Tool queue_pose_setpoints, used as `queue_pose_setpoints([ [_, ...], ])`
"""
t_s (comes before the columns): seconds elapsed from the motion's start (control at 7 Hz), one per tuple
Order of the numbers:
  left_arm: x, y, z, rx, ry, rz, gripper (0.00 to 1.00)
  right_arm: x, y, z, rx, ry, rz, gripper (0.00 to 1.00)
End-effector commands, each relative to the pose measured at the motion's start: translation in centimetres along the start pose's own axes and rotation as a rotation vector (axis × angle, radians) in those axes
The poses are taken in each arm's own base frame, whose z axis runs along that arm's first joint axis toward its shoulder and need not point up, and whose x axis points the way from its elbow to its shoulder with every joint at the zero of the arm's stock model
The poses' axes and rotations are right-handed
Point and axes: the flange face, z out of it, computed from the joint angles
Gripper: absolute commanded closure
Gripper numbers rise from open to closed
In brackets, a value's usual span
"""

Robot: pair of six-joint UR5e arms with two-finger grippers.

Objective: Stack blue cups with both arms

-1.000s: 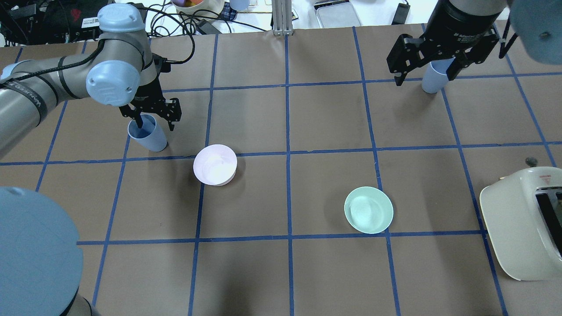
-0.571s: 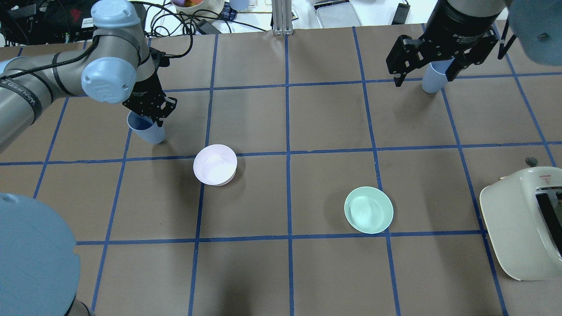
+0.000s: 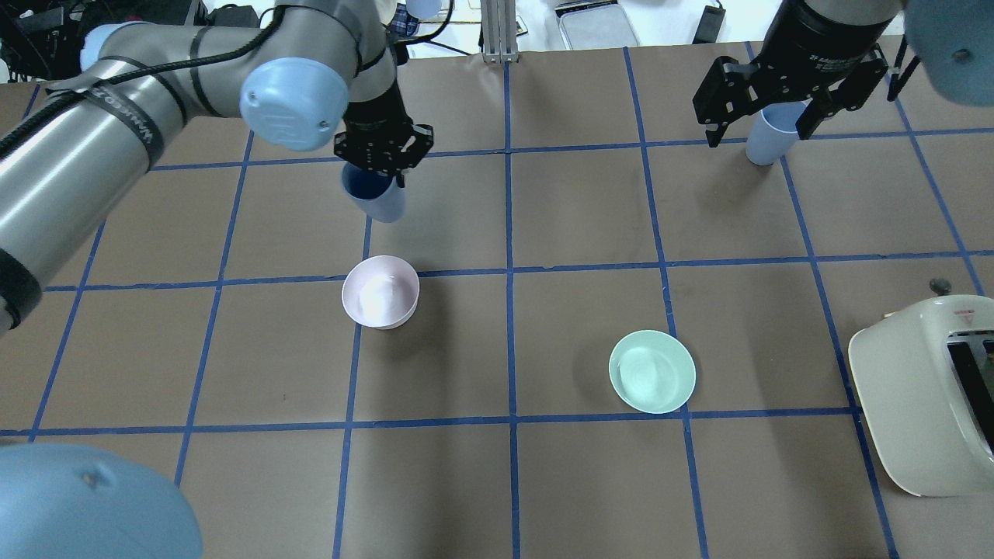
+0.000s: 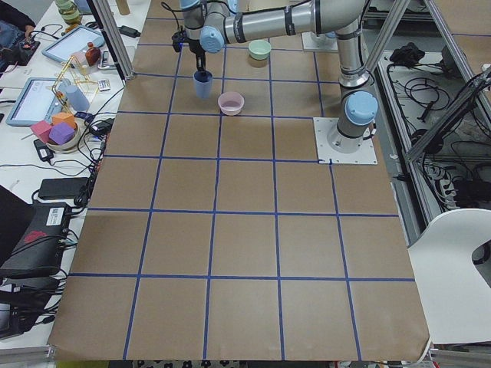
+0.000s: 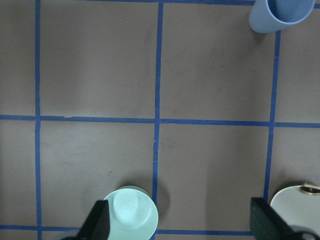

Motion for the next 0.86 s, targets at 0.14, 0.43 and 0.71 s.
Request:
queue_pose_setpoints([
  [0.14,12.7,8.8,4.7,-0.036,-0.011,-0.054,1.0,14.8,-6.4,6.5,-0.046,0.003,0.116,0.0],
  [0.43,13.8,12.7,8.0,-0.126,-0.01,-0.057,1.0,20.6,-13.8,13.8,-0.021,0.01,0.076,0.0],
  [0.71,13.5,14.1,10.0,-0.159,-0.033,-0.054,1.0,22.3,-17.8,17.6,-0.035,-0.007,-0.064,0.0],
])
